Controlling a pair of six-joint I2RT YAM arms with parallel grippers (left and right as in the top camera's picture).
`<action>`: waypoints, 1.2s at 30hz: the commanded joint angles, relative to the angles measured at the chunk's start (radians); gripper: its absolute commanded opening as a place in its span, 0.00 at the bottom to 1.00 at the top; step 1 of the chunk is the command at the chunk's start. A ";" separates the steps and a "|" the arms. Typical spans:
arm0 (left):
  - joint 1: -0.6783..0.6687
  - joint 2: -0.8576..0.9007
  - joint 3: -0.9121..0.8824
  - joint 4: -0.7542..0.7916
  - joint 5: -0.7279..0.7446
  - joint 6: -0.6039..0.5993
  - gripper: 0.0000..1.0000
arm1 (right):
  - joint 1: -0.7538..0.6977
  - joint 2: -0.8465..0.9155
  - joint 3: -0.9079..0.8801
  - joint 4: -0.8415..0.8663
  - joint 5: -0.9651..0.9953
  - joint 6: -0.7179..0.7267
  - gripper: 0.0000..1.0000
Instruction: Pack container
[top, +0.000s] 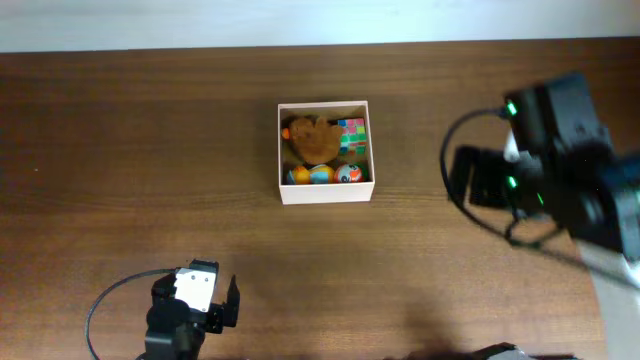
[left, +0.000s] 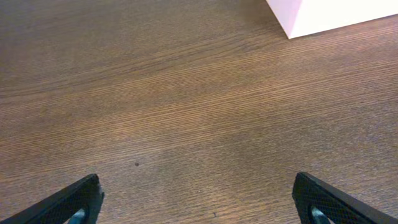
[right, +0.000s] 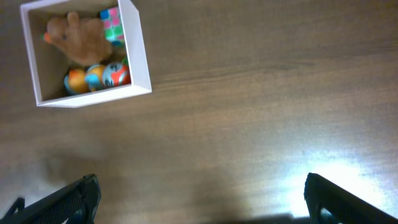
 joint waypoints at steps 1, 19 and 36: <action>0.006 -0.010 -0.008 0.003 0.008 0.013 0.99 | 0.011 -0.126 -0.090 0.048 0.052 0.000 0.99; 0.006 -0.010 -0.008 0.003 0.008 0.013 0.99 | -0.060 -0.881 -1.358 1.432 -0.035 -0.550 0.99; 0.006 -0.010 -0.008 0.003 0.008 0.013 0.99 | -0.180 -1.334 -1.777 1.550 -0.068 -0.549 0.99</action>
